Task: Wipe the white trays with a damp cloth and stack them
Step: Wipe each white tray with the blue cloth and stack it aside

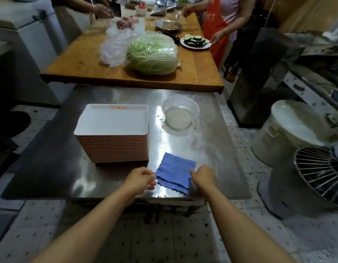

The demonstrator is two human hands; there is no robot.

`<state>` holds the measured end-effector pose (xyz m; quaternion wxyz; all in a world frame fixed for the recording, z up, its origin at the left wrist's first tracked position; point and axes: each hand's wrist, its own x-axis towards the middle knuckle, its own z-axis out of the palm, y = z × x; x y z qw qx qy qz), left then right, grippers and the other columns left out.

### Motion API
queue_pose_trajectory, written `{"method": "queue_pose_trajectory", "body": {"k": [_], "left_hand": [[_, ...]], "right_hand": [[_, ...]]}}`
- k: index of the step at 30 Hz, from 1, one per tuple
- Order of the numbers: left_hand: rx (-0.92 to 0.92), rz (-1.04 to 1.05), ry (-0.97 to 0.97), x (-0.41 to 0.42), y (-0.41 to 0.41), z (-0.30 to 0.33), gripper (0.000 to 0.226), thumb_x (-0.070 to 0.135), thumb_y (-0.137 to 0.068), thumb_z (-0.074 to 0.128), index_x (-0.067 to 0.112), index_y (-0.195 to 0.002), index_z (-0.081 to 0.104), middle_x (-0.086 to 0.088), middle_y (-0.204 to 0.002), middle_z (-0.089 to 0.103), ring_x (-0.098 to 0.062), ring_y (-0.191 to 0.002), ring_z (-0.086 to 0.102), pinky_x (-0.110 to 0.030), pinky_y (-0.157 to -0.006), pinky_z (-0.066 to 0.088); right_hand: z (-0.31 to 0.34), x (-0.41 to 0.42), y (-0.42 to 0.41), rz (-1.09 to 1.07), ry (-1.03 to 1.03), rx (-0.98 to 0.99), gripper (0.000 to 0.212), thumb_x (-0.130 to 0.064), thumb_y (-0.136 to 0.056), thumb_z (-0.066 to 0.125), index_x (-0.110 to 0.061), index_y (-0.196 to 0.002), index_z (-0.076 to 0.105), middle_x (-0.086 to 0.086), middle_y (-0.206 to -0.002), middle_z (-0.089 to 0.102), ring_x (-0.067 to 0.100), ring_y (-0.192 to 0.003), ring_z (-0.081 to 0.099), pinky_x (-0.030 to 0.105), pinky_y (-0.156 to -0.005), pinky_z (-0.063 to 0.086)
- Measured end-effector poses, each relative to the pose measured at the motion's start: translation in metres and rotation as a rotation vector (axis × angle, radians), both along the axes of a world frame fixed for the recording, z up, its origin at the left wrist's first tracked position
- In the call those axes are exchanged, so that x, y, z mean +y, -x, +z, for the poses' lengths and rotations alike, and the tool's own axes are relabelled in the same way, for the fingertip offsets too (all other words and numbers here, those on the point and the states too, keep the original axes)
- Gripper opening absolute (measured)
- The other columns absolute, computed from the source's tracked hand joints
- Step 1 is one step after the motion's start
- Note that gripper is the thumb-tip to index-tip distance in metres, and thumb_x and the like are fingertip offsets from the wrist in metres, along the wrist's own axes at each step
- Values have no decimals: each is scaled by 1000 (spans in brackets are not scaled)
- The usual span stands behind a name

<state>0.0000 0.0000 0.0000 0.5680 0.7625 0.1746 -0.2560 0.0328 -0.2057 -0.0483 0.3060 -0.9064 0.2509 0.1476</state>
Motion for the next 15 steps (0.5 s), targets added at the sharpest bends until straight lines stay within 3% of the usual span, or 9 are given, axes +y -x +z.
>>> {"method": "queue_pose_trajectory", "body": {"k": [2,5,9,12,15], "left_hand": [[-19,45,14,-6,-7,-5,7,4,-91,53,6,-89,58,-16,-88,65,-16,-65,59,-12,-38,37],[6,60,-5,-6,-13,-13,8,3,-91,52,7,-87,59,-17,-89,64,-9,-56,53,-9,-36,34],[27,70,-28,-1,-17,-17,7,7,-91,54,8,-94,60,-14,-92,67,-5,-50,51,-9,-37,36],[21,70,-27,3,-18,-12,6,10,-92,55,13,-93,60,-12,-93,68,-11,-64,59,-10,-40,37],[-11,89,-20,11,-18,-3,7,9,-91,55,14,-91,60,-11,-92,68,-14,-69,61,-11,-43,39]], "right_hand": [[-10,0,-6,-61,36,12,33,-32,-89,60,-3,-104,60,17,-109,65,34,-98,62,31,-79,48],[-21,8,-13,-102,106,29,27,-31,-86,63,-9,-102,62,12,-105,65,30,-94,63,39,-84,53],[-20,19,-25,-58,169,19,17,-22,-89,57,-10,-100,63,10,-104,64,28,-96,61,34,-81,51],[-10,24,-23,-15,-80,-132,6,-15,-86,55,-13,-82,52,3,-82,56,21,-75,55,28,-62,43],[17,27,-18,69,-303,-224,17,-2,-84,46,-15,-75,39,-1,-74,45,16,-67,45,24,-54,37]]}}
